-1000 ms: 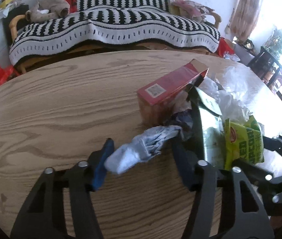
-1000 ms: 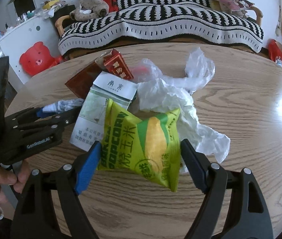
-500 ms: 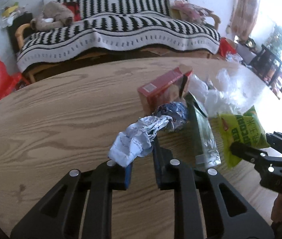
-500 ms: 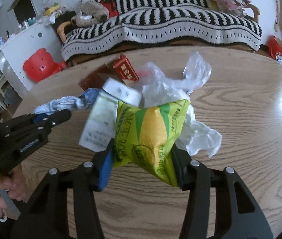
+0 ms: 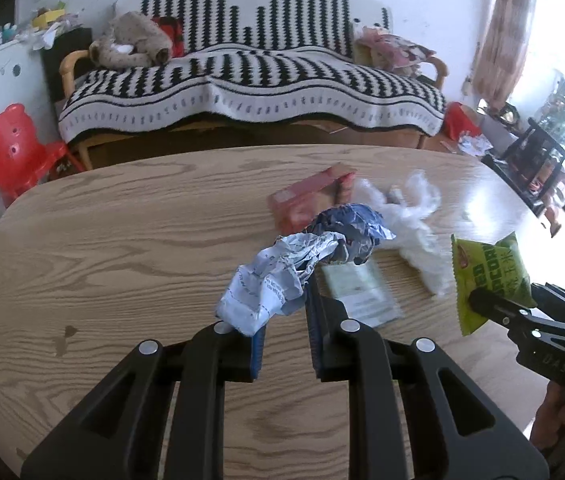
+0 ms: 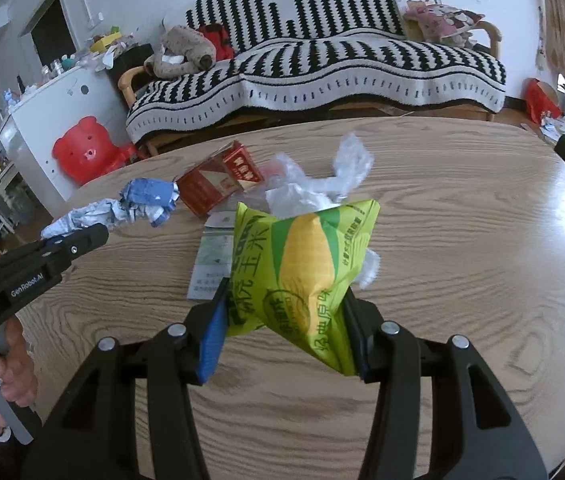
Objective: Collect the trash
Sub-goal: 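Carry the popcorn bag and foil over the bin and release both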
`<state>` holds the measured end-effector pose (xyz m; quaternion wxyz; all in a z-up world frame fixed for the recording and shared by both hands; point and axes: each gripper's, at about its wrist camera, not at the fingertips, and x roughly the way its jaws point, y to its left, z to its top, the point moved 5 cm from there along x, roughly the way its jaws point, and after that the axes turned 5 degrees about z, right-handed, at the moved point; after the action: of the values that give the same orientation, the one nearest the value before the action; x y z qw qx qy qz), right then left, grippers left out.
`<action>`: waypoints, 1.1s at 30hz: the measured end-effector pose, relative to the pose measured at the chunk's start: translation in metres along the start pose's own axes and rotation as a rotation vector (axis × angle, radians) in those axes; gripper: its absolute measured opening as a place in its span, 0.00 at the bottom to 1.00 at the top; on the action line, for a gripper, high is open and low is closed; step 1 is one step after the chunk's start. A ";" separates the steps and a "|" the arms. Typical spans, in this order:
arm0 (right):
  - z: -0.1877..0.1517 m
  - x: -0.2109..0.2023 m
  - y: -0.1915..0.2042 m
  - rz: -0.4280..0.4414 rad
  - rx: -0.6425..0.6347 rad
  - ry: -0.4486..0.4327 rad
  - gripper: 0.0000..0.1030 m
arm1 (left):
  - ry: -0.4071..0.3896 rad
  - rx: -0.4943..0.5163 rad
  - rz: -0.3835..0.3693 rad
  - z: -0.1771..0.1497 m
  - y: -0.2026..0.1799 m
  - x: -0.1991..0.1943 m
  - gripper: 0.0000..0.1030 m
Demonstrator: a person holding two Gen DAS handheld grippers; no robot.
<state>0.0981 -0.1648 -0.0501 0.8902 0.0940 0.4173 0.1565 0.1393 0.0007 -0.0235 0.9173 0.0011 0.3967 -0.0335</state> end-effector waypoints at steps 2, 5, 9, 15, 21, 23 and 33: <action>-0.003 -0.013 -0.010 -0.012 0.008 -0.012 0.49 | -0.004 0.017 -0.017 0.001 -0.017 -0.002 0.17; -0.006 -0.030 -0.024 -0.028 0.022 -0.024 0.49 | -0.009 0.050 -0.048 0.001 -0.046 -0.007 0.17; -0.014 -0.059 -0.055 -0.067 0.054 -0.043 0.49 | -0.004 0.098 -0.107 -0.004 -0.092 -0.012 0.17; -0.036 -0.104 -0.104 -0.134 0.102 -0.065 0.49 | 0.010 0.184 -0.207 -0.021 -0.174 -0.021 0.17; -0.071 -0.158 -0.168 -0.216 0.186 -0.086 0.49 | 0.038 0.271 -0.305 -0.048 -0.256 -0.029 0.17; -0.085 -0.176 -0.188 -0.245 0.215 -0.092 0.49 | 0.044 0.310 -0.331 -0.059 -0.284 -0.032 0.17; -0.174 -0.253 -0.291 -0.372 0.387 -0.090 0.49 | 0.084 0.482 -0.442 -0.119 -0.389 -0.046 0.17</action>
<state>-0.1303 -0.5208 -0.0669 0.8868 0.1909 0.4096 -0.0969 -0.0030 -0.3812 -0.0618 0.8441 0.1334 0.4055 -0.3246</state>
